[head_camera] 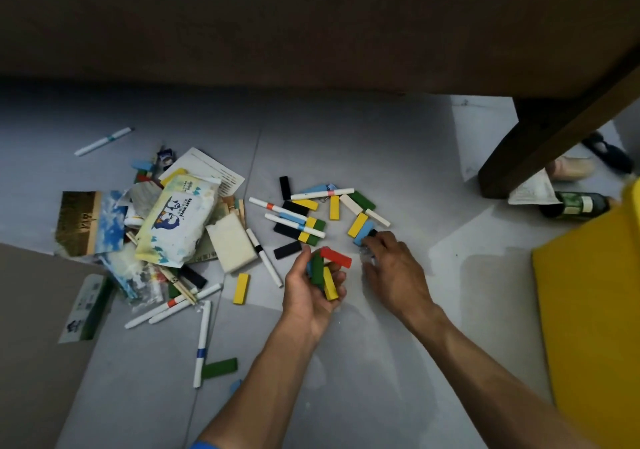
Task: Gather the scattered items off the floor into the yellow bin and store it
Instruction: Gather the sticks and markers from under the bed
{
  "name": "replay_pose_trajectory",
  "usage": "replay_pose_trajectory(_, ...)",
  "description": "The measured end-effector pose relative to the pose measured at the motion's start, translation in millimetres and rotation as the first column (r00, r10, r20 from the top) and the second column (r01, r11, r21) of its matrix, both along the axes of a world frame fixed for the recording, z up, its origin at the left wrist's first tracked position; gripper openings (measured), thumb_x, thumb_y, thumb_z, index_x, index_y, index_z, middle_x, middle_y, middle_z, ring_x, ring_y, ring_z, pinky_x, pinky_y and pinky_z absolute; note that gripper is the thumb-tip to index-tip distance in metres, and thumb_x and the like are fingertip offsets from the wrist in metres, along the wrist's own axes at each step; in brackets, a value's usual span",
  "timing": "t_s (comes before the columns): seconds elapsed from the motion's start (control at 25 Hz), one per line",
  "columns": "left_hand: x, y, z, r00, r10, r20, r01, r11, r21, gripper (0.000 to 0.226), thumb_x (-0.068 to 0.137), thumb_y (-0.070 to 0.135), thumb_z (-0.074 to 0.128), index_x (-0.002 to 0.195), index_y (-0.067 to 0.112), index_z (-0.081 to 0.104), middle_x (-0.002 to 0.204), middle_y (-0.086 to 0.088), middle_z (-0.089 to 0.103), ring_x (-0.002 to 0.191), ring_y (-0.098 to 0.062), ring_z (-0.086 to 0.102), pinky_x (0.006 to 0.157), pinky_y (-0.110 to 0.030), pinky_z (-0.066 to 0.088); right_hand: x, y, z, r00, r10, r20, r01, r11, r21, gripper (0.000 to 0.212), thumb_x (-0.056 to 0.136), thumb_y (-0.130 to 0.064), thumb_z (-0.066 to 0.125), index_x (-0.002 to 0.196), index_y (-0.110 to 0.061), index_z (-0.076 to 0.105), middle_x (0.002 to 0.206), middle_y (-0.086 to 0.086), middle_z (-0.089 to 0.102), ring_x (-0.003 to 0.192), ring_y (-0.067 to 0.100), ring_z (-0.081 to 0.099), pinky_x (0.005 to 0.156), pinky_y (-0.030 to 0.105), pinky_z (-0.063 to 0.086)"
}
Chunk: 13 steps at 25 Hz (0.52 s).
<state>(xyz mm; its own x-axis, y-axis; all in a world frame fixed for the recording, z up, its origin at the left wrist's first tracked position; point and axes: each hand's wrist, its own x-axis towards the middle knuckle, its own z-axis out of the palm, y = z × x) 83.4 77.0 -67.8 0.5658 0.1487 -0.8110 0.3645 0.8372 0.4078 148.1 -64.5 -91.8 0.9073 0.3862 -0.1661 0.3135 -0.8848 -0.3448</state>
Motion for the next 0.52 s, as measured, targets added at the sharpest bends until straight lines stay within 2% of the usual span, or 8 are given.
replay_pose_trajectory(0.08,0,4,0,1.0,-0.014,0.018,0.014,1.0,0.003,0.03,0.084,0.033,0.064,0.102,0.01,0.069,0.071,-0.008,0.067,0.06,-0.018,0.061,0.053,-0.025,0.047,11,4,4,0.998,0.051,0.02,-0.05,0.997,-0.058,0.032,0.098,-0.015,0.05,0.129,-0.017,0.058,0.131,0.008,0.054,0.102,0.027,0.058,0.086,0.039,0.053)
replay_pose_trajectory(0.16,0,5,1,0.999,-0.019,0.028,0.019,1.0,0.018,0.027,0.084,0.032,0.064,0.099,0.01,0.069,0.07,-0.007,0.066,0.06,-0.018,0.06,0.053,-0.026,0.046,15,2,13,0.996,-0.087,-0.01,0.087,0.979,0.185,0.021,0.096,-0.016,0.056,0.113,-0.015,0.068,0.114,0.007,0.065,0.096,0.025,0.062,0.083,0.036,0.053)
replay_pose_trajectory(0.24,2,2,1,1.0,-0.012,0.029,0.011,1.0,0.01,0.036,0.088,0.043,0.06,0.101,0.011,0.069,0.078,-0.01,0.069,0.067,-0.021,0.064,0.061,-0.03,0.049,4,3,27,0.97,-0.19,-0.154,0.244,0.794,0.557,0.011,0.092,-0.024,0.065,0.099,-0.022,0.073,0.095,-0.007,0.071,0.086,0.011,0.066,0.076,0.027,0.055)
replay_pose_trajectory(0.28,3,0,1,1.0,-0.01,0.028,0.01,1.0,0.004,0.042,0.088,0.048,0.058,0.104,0.012,0.069,0.085,-0.012,0.071,0.072,-0.024,0.066,0.065,-0.032,0.051,-4,9,35,0.959,-0.172,-0.227,0.281,0.706,0.65,0.01,0.091,-0.033,0.065,0.095,-0.028,0.073,0.088,-0.014,0.071,0.082,0.005,0.067,0.071,0.02,0.055)
replay_pose_trajectory(0.32,3,-1,1,0.999,-0.012,0.031,0.012,1.0,0.0,0.045,0.088,0.051,0.057,0.107,0.012,0.068,0.091,-0.014,0.072,0.076,-0.025,0.067,0.067,-0.033,0.052,-12,15,39,0.961,-0.141,-0.24,0.271,0.672,0.69,0.013,0.092,-0.04,0.061,0.093,-0.032,0.071,0.085,-0.017,0.071,0.08,0.001,0.067,0.067,0.015,0.053)
replay_pose_trajectory(0.4,1,-4,0,0.999,-0.005,0.04,0.005,1.0,-0.015,0.043,0.087,0.049,0.058,0.107,0.012,0.068,0.091,-0.014,0.072,0.074,-0.024,0.066,0.065,-0.032,0.051,-18,19,33,0.989,-0.132,-0.073,0.149,0.774,0.615,0.014,0.096,-0.034,0.056,0.101,-0.031,0.07,0.093,-0.015,0.071,0.085,0.003,0.066,0.069,0.018,0.053)
replay_pose_trajectory(0.48,-3,-2,2,0.999,0.025,0.044,-0.024,0.999,-0.033,0.038,0.086,0.044,0.059,0.103,0.012,0.07,0.083,-0.012,0.07,0.067,-0.023,0.065,0.062,-0.03,0.047,-11,16,20,0.995,0.026,0.099,-0.057,0.945,0.321,0.031,0.093,-0.013,0.059,0.121,-0.024,0.065,0.121,-0.002,0.066,0.106,0.017,0.06,0.087,0.031,0.052)
replay_pose_trajectory(0.52,-4,1,2,0.998,0.034,0.047,-0.033,0.999,-0.036,0.037,0.086,0.044,0.059,0.101,0.012,0.072,0.082,-0.012,0.069,0.066,-0.022,0.065,0.061,-0.03,0.047,-8,15,13,0.982,0.17,0.086,-0.181,0.974,0.139,0.038,0.092,-0.01,0.058,0.127,-0.023,0.061,0.132,0.002,0.059,0.114,0.023,0.055,0.093,0.035,0.048)
